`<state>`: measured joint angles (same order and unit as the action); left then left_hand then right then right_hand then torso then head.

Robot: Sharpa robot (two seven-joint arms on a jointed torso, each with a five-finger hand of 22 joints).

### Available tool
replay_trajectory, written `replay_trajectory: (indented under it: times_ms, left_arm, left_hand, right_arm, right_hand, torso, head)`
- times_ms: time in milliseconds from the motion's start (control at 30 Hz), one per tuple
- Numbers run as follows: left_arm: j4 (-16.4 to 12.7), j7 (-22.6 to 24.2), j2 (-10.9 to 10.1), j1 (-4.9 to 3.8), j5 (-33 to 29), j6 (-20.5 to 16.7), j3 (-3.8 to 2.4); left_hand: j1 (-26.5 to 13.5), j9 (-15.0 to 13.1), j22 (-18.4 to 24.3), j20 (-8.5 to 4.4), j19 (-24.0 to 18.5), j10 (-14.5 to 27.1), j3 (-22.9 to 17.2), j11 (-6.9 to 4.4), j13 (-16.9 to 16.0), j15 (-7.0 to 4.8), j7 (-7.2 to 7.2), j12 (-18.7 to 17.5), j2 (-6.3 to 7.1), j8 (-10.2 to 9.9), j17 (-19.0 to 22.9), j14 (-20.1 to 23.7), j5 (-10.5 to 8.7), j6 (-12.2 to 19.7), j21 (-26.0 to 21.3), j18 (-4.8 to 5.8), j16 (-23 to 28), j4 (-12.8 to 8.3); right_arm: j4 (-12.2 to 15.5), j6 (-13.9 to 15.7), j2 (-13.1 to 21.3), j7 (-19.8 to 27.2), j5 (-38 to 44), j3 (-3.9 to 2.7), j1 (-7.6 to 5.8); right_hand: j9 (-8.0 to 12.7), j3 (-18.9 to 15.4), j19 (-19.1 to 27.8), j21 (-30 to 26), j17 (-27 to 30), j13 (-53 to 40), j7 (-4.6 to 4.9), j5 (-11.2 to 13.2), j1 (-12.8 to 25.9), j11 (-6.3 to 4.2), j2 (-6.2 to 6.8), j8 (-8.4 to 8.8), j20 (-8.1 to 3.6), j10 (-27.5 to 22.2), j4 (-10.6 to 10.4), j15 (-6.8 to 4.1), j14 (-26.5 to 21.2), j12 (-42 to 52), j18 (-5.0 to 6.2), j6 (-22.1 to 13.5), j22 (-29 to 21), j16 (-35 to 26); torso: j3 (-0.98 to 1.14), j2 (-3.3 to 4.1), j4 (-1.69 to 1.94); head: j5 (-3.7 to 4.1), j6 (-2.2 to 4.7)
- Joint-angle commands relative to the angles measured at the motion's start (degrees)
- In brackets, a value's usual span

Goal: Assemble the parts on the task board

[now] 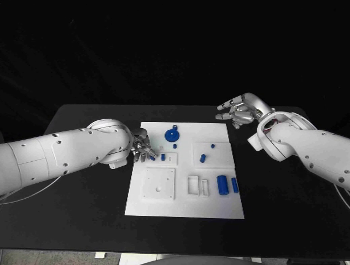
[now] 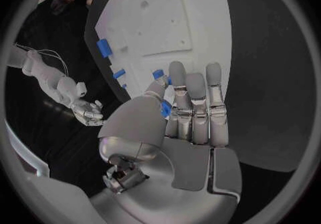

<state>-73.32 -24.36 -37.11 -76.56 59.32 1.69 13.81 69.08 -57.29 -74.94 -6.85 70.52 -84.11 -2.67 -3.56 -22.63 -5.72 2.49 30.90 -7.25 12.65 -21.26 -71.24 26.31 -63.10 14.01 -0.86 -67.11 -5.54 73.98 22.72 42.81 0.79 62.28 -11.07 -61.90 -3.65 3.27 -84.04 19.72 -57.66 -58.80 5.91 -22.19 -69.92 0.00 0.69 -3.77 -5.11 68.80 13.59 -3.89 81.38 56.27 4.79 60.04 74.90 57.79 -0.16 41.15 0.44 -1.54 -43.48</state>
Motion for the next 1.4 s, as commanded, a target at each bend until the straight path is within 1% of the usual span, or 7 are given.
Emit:
replay_trajectory:
  times_ms: [33,433,533,933,1067,1233,1400]
  left_arm:
    - [-0.01,1.02,0.07,0.03,0.64,-0.49,-0.04]
    - [0.32,1.37,0.19,0.06,1.25,-0.02,-0.04]
    - [0.48,1.39,0.27,0.12,1.46,0.13,-0.04]
    - [1.03,1.35,0.55,0.51,2.06,0.95,-0.04]
    - [1.04,1.30,0.57,0.57,2.11,1.34,-0.04]
    - [1.09,1.28,0.56,0.62,2.15,1.67,-0.04]
    - [1.21,1.28,0.63,0.64,2.22,1.73,-0.04]
  left_hand:
    - [1.51,-0.10,-1.13,0.23,-0.09,-0.83,-0.13,-0.23,-0.03,-0.07,-3.50,-0.17,-0.97,0.26,0.03,0.27,0.00,-3.52,-0.39,0.85,0.33,0.33]
    - [1.61,-0.24,-1.13,0.24,-0.09,-0.80,-0.19,-0.22,-0.03,-0.06,-3.50,-0.14,-0.98,0.26,0.04,0.31,0.06,-3.49,-0.41,0.86,0.30,0.45]
    - [1.61,-0.24,-1.13,0.24,-0.09,-0.80,-0.19,-0.22,-0.03,-0.06,-3.50,-0.14,-0.98,0.26,0.04,0.31,0.06,-3.49,-0.41,0.86,0.30,0.45]
    - [1.69,-0.30,-1.14,0.24,-0.10,-0.76,-0.24,-0.21,-0.03,-0.06,-3.49,-0.12,-0.94,0.23,0.07,0.32,0.06,-3.47,-0.43,0.85,0.30,0.49]
    - [1.69,-0.30,-1.14,0.24,-0.10,-0.76,-0.24,-0.21,-0.03,-0.06,-3.49,-0.12,-0.94,0.23,0.07,0.32,0.06,-3.47,-0.43,0.85,0.30,0.49]
    - [1.73,-0.32,-1.14,0.26,-0.13,-0.74,-0.26,-0.19,-0.03,-0.04,-3.48,-0.10,-0.86,0.19,0.08,0.34,0.02,-3.49,-0.45,0.86,0.30,0.46]
    - [1.73,-0.32,-1.14,0.26,-0.13,-0.74,-0.26,-0.19,-0.03,-0.04,-3.48,-0.10,-0.86,0.19,0.08,0.34,0.02,-3.49,-0.45,0.86,0.30,0.46]
  right_arm:
    - [0.02,-0.54,-0.01,0.47,0.04,-0.03,0.04]
    - [0.03,-0.57,-0.02,0.45,0.04,-0.03,0.05]
    - [0.02,-0.58,-0.02,0.44,0.04,-0.03,0.05]
    - [0.03,-0.63,0.01,0.43,0.04,-0.03,0.05]
    - [0.03,-0.63,0.02,0.42,0.04,-0.03,0.05]
    - [0.01,-0.63,0.01,0.43,0.04,-0.03,0.06]
    - [0.01,-0.63,0.01,0.44,0.04,-0.03,0.06]
  right_hand:
    - [0.08,0.36,-1.74,0.38,-0.06,-0.06,0.25,-0.21,0.46,-0.11,-0.02,0.23,0.00,0.38,0.10,-0.11,0.38,0.00,0.83,0.00,2.09,0.16]
    - [0.08,0.36,-1.74,0.38,-0.06,-0.06,0.25,-0.21,0.46,-0.11,-0.02,0.23,0.00,0.38,0.10,-0.11,0.38,0.00,0.83,0.00,2.09,0.16]
    - [0.08,0.36,-1.74,0.38,-0.06,-0.06,0.25,-0.21,0.46,-0.11,-0.02,0.23,0.00,0.38,0.10,-0.11,0.38,0.00,0.83,0.00,2.09,0.16]
    - [0.08,0.36,-1.74,0.38,-0.06,-0.06,0.25,-0.21,0.46,-0.11,-0.02,0.23,0.00,0.38,0.10,-0.11,0.38,0.00,0.83,0.00,2.09,0.16]
    - [0.08,0.29,-1.77,0.34,-0.04,-0.01,0.23,-0.18,0.49,-0.12,-0.06,0.23,-0.02,0.41,0.13,-0.12,0.40,-0.05,0.83,0.04,2.08,0.06]
    - [0.08,0.29,-1.77,0.34,-0.04,-0.01,0.23,-0.18,0.49,-0.12,-0.06,0.23,-0.02,0.41,0.13,-0.12,0.40,-0.05,0.83,0.04,2.08,0.06]
    - [0.08,0.29,-1.77,0.34,-0.04,-0.01,0.23,-0.18,0.49,-0.12,-0.06,0.23,-0.02,0.41,0.13,-0.12,0.40,-0.05,0.83,0.04,2.08,0.06]
  torso:
    - [-0.01,0.01,0.01]
    - [-0.01,-0.01,0.01]
    - [-0.04,-0.01,0.00]
    - [-0.03,-0.01,-0.03]
    - [-0.01,-0.01,0.04]
    - [-0.04,-0.03,0.03]
    - [-0.01,-0.01,0.00]
  head:
    - [0.00,-0.02]
    - [-0.03,-0.06]
    - [-0.06,-0.08]
    - [0.01,-0.14]
    - [0.04,-0.19]
    - [0.05,-0.13]
    - [0.06,-0.14]
